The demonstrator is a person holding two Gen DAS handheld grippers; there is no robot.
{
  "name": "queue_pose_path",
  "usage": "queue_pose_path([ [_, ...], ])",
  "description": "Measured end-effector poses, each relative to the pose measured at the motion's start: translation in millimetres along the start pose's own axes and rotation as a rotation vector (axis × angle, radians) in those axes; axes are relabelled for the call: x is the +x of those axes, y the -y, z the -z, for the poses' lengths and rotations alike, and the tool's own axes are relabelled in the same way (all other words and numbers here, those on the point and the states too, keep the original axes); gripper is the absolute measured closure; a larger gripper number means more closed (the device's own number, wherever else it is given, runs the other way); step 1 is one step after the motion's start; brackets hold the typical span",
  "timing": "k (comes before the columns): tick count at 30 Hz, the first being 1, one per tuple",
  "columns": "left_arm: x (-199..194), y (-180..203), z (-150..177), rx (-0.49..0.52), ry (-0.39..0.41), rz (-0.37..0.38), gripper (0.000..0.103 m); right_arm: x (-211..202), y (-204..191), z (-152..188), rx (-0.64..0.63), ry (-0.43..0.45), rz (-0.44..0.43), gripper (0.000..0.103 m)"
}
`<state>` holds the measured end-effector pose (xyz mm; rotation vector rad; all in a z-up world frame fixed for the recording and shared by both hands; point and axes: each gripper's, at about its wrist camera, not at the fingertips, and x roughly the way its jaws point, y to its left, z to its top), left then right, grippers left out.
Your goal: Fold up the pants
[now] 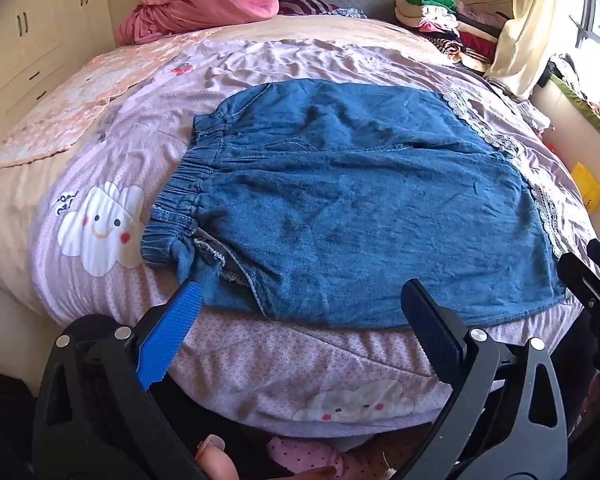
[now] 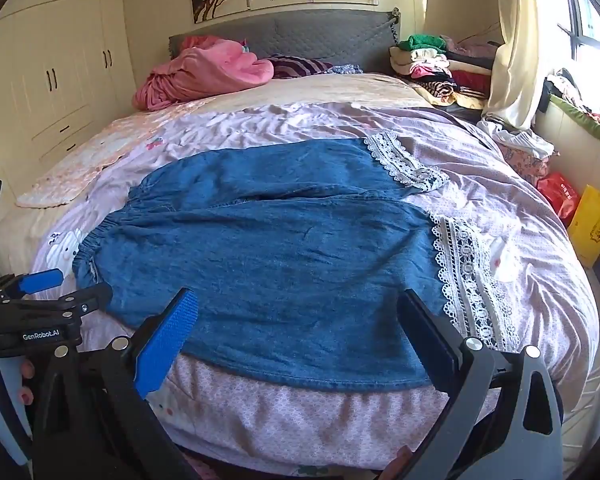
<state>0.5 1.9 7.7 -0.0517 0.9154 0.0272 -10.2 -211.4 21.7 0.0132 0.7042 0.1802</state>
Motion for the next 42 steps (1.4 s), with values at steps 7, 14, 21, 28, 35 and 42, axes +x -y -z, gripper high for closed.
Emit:
queue_pose_path([
  [7,-4.2,4.2,-0.4,0.011,0.017,-0.005,0.009,-0.7,-0.6,-0.8,-0.006,0.001,0.016,0.004],
  [14,-6.1,4.5,1.1,0.009,0.029,-0.002,0.009,-0.6,-1.8,-1.6,-0.014,0.005,0.024,0.004],
  [21,-7.7,2.0,-0.5,0.009,0.034,0.0,0.009,-1.8,-2.4,-1.4,-0.015,0.008,0.02,0.004],
  [28,-9.7,1.2,-1.6,0.008,0.035,-0.004,0.009,-1.8,-3.0,-1.2,-0.013,0.005,0.016,0.004],
  [35,-12.2,0.7,-3.3,0.009,0.041,-0.012,0.009,-1.4,-3.1,-1.7,-0.014,0.005,0.017,0.004],
  [42,-12.8,0.5,-3.9,0.009,0.043,-0.016,0.009,-1.0,-3.5,-2.2,-0.017,0.007,0.015,0.004],
])
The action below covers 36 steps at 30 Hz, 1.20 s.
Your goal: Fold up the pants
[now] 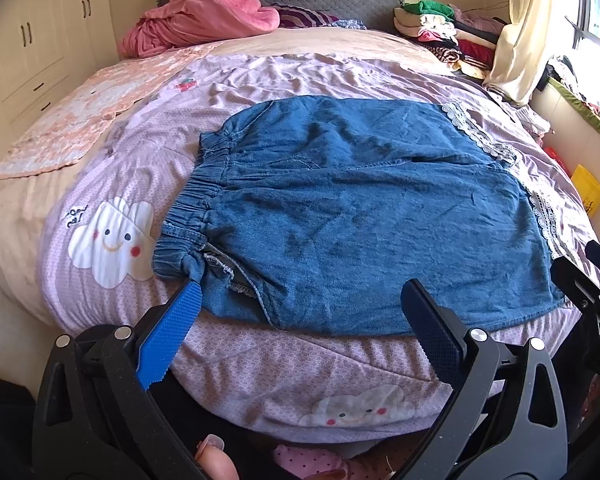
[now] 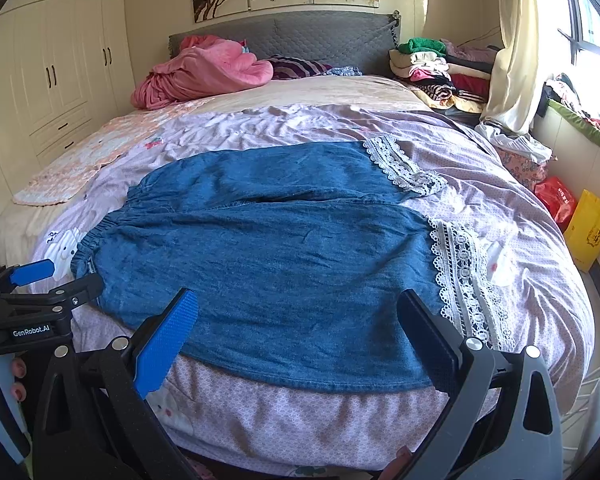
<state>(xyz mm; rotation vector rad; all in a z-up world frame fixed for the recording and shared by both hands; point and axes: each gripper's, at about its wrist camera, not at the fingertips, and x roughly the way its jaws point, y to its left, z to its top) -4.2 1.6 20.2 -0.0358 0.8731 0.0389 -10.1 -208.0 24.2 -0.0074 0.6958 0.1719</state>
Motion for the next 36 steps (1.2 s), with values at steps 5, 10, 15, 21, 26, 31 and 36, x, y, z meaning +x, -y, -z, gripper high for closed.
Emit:
queue_pose_path([
  [5,-0.1,-0.1,0.0,0.001,0.001,0.001,0.009,0.1,-1.0,-0.2,0.0,-0.001,0.002,0.004],
  [10,0.1,-0.3,-0.4,0.002,0.002,0.001,0.009,2.0,-1.8,-1.0,0.001,-0.005,-0.001,0.004],
  [15,0.5,-0.3,-2.4,-0.002,0.003,0.001,0.009,3.0,-1.0,-1.1,0.003,-0.007,-0.002,0.004],
  [21,7.8,-1.3,-7.3,-0.002,-0.003,0.005,0.009,12.3,-6.2,-3.7,0.0,-0.021,-0.005,0.004],
  [26,17.6,-4.2,-14.3,0.0,-0.008,0.01,0.009,22.2,-4.0,-11.4,0.002,-0.035,-0.017,0.004],
  [31,28.1,-19.4,-31.6,-0.021,0.001,0.006,0.009,36.9,5.5,-36.1,0.016,-0.047,-0.06,0.004],
  [36,40.0,-42.1,-53.5,-0.042,0.007,-0.019,0.009,56.9,15.1,-75.1,0.029,-0.047,-0.134,0.004],
])
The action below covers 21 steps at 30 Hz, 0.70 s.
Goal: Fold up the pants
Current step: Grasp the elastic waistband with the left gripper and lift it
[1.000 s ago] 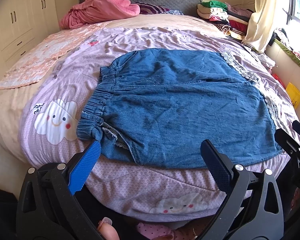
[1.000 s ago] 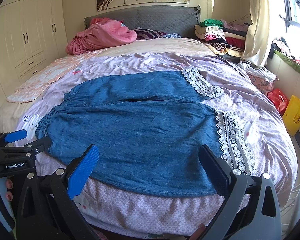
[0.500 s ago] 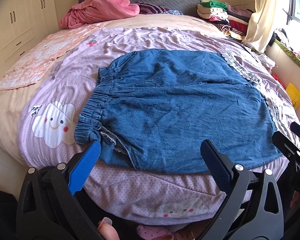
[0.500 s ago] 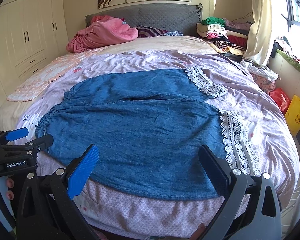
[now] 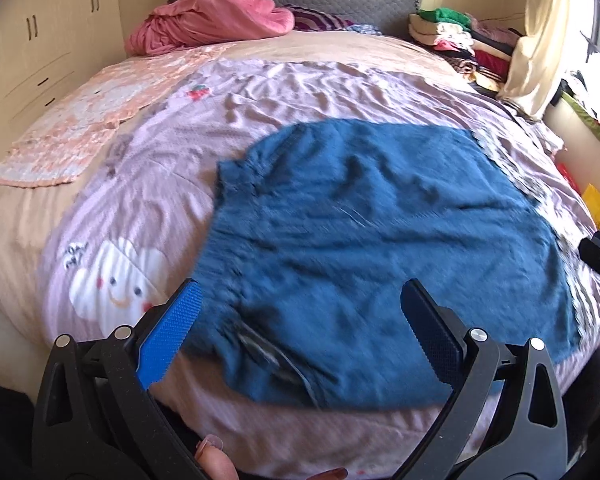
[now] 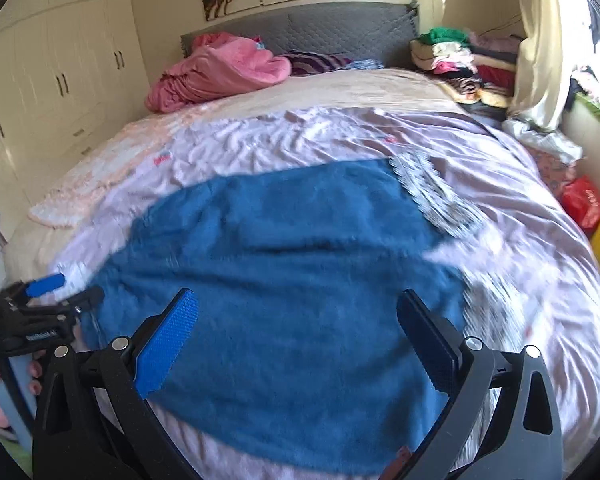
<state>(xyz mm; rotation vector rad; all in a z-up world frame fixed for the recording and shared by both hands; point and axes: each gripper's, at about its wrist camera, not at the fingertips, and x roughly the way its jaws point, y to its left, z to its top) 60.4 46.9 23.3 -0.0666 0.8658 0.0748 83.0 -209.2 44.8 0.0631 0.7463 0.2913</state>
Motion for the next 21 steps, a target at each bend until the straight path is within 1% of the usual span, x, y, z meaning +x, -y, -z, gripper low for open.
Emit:
queue_pose_path([
  [1,5.2,-6.7,-7.9,-0.007,0.003,-0.009,0.009,7.5,2.6,-10.4,0.008,-0.016,-0.021,0.004],
  [4,17.6,-21.9,-26.0,-0.017,0.001,-0.035,0.009,25.6,2.4,-37.8,-0.029,-0.022,-0.054,0.004],
  [7,29.5,-35.4,-40.7,-0.016,0.001,-0.062,0.009,51.1,8.2,-65.7,-0.025,-0.062,-0.12,0.004],
  [8,35.9,-42.0,-47.7,-0.015,0.001,-0.075,0.009,56.3,9.5,-71.4,-0.025,-0.073,-0.121,0.004],
  [10,49.1,-53.2,-58.2,-0.009,-0.011,-0.086,0.009,72.9,10.5,-90.5,-0.045,-0.087,-0.152,0.004],
  [12,59.5,-60.6,-65.2,-0.003,-0.021,-0.083,0.009,85.4,6.8,-103.0,-0.089,-0.099,-0.139,0.004],
  [14,73.7,-66.8,-71.9,0.01,-0.043,-0.048,0.009,99.9,3.9,-116.4,-0.133,-0.109,-0.155,0.004],
  [16,88.4,-70.9,-77.6,0.019,-0.061,-0.023,0.009,118.9,-0.6,-131.3,-0.165,-0.135,-0.192,0.004],
  [19,111.3,-75.8,-84.7,0.013,-0.077,0.006,0.009,143.6,-6.1,-143.4,-0.205,-0.164,-0.232,0.004],
  [21,123.6,-72.8,-88.7,0.032,-0.073,0.02,0.009,163.9,-12.5,-149.3,-0.25,-0.186,-0.229,0.004],
])
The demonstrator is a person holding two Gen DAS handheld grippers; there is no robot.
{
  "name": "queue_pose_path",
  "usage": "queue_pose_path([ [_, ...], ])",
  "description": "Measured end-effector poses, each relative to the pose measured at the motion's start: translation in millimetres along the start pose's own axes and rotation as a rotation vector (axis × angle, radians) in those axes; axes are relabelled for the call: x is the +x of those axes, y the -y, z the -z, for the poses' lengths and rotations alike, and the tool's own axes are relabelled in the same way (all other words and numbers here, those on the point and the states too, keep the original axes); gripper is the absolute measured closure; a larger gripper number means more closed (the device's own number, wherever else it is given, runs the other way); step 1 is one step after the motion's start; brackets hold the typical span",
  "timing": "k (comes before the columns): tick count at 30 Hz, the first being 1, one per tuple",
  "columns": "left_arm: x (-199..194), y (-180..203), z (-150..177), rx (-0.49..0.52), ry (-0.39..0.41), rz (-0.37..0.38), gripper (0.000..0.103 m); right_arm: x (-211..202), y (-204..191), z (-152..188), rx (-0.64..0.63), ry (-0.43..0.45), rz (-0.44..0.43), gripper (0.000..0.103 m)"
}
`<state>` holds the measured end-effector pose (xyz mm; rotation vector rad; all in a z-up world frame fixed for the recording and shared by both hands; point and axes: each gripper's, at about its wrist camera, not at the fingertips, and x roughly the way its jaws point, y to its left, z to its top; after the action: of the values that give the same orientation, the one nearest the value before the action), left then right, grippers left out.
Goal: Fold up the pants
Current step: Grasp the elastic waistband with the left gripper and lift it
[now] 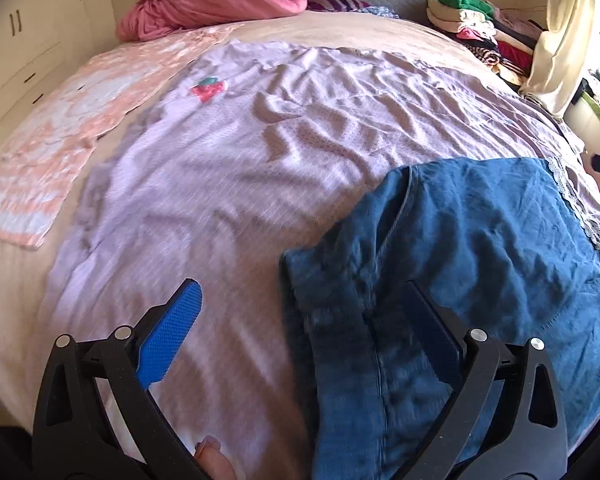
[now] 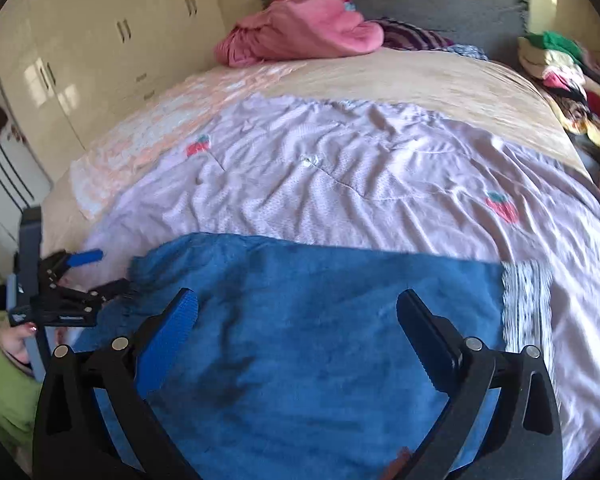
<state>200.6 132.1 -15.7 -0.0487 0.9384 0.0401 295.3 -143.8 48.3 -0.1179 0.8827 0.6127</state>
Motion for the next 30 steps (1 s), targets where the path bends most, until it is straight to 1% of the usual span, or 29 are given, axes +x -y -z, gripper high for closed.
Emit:
queue_pose_path([
  [2,12.9,3.3,-4.2,0.025,-0.011,0.014,0.017,15.7,0.0,-5.2,-0.035,-0.029,0.002,0.004],
  [4,24.9,4.7,-8.7,0.042,-0.027,0.02,0.03,32.6,0.9,-10.9,-0.051,-0.056,-0.007,0.004],
  [5,32.9,4.5,-10.6,0.045,-0.038,0.027,0.032,39.2,0.5,-13.1,-0.059,-0.067,-0.016,0.004],
  [6,38.6,5.4,-11.3,0.055,-0.049,0.038,0.039,47.1,0.6,-15.5,-0.07,-0.076,-0.02,0.004],
  [7,43.7,6.4,-10.5,0.061,-0.058,0.053,0.048,54.1,0.6,-17.5,-0.084,-0.082,-0.018,0.004],
  [8,46.7,7.1,-9.9,0.067,-0.065,0.065,0.052,60.8,0.7,-19.0,-0.095,-0.087,-0.021,0.004],
  [10,46.9,9.3,-8.3,0.082,-0.053,0.065,0.066,72.4,1.6,-21.3,-0.109,-0.105,-0.028,0.004],
  [11,45.0,8.8,-8.9,0.079,-0.04,0.062,0.07,81.4,0.6,-23.3,-0.125,-0.119,-0.034,0.004],
  [14,42.4,1.1,-9.7,0.038,-0.019,0.097,0.076,102.4,-4.0,-29.3,-0.177,-0.151,-0.033,0.004],
  [16,37.9,-4.9,-8.8,0.016,0.004,0.129,0.078,116.7,-13.9,-32.8,-0.246,-0.172,-0.043,0.004],
  [19,28.5,-9.0,-10.0,0.0,0.043,0.157,0.079,131.1,-29.1,-35.2,-0.337,-0.186,-0.056,0.005],
  [20,22.8,-10.5,-10.7,-0.005,0.069,0.164,0.079,136.8,-35.3,-35.7,-0.369,-0.197,-0.057,0.005],
  [22,13.4,-11.9,-11.5,-0.007,0.105,0.175,0.079,144.5,-43.1,-35.8,-0.404,-0.213,-0.071,0.008],
  [23,9.8,-12.1,-11.1,-0.009,0.119,0.179,0.079,147.3,-46.0,-35.6,-0.414,-0.221,-0.081,0.013],
  [24,5.9,-11.7,-10.8,-0.008,0.132,0.191,0.079,151.3,-50.6,-34.8,-0.425,-0.241,-0.103,0.036],
  [25,3.3,-10.3,-10.4,-0.001,0.14,0.197,0.079,154.2,-55.0,-33.7,-0.43,-0.253,-0.117,0.048],
  [26,2.5,-9.5,-10.4,-0.003,0.144,0.193,0.079,156.1,-59.5,-31.5,-0.439,-0.261,-0.114,0.051],
  [28,3.0,-9.0,-9.8,0.0,0.139,0.197,0.079,156.6,-69.2,-26.8,-0.467,-0.267,-0.113,0.075],
  [29,2.3,-8.1,-9.4,0.006,0.145,0.186,0.079,154.3,-71.4,-26.3,-0.47,-0.256,-0.111,0.079],
  [30,2.7,-7.6,-10.3,0.012,0.148,0.178,0.079,149.2,-72.9,-25.8,-0.46,-0.237,-0.098,0.092],
])
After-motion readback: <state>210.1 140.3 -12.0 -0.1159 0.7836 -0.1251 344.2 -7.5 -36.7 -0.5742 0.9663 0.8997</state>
